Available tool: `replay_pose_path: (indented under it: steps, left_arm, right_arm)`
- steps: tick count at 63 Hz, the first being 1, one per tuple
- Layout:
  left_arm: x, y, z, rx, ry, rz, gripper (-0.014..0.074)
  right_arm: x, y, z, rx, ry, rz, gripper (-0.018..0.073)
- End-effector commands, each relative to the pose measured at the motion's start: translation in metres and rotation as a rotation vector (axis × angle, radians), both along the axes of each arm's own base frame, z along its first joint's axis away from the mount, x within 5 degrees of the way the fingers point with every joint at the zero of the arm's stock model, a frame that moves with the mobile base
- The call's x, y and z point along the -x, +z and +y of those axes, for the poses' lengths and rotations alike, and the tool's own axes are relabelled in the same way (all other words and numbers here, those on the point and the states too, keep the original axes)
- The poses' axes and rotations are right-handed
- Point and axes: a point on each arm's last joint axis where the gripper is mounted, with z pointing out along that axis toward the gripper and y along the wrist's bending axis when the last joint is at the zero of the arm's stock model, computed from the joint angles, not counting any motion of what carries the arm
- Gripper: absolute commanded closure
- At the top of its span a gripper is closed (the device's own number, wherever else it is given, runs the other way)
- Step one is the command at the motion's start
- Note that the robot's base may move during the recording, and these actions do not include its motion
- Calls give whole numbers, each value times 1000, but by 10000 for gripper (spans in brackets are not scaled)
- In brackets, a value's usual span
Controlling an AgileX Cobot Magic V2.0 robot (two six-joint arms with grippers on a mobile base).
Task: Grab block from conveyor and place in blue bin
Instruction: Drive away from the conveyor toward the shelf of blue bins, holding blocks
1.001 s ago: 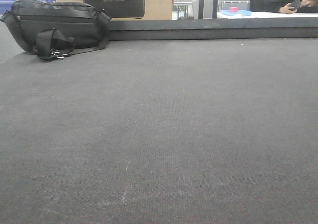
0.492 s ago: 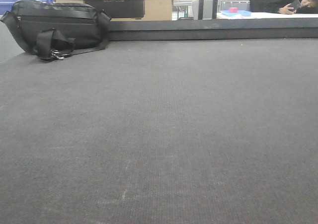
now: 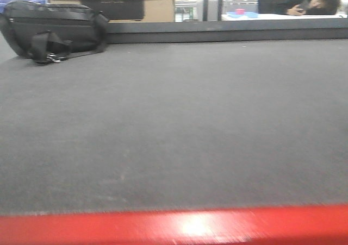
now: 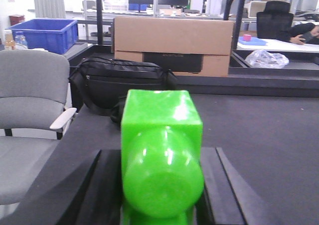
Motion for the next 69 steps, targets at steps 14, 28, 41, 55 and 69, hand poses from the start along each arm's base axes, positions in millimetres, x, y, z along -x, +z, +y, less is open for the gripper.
replay_pose_path:
  steps: [14,28,41,55,69]
  left_arm:
    - [1,1,0,-1,-4,-16,708]
    - [1,1,-6,0,-64,-18,708]
    - [1,1,-14,1,-155,-18,708]
    - [2,1,-17,1,-181,-18,708]
    - [2,1,-17,1,-181,-18,708]
  right_arm:
    - [2,5,0,12,-4,-31,721]
    - [2,5,0,12,-4,-31,721]
    - [2,5,0,12,-4,-31,721]
    - [2,5,0,12,-4,-31,721]
    - [2,5,0,12,-4,-31,721]
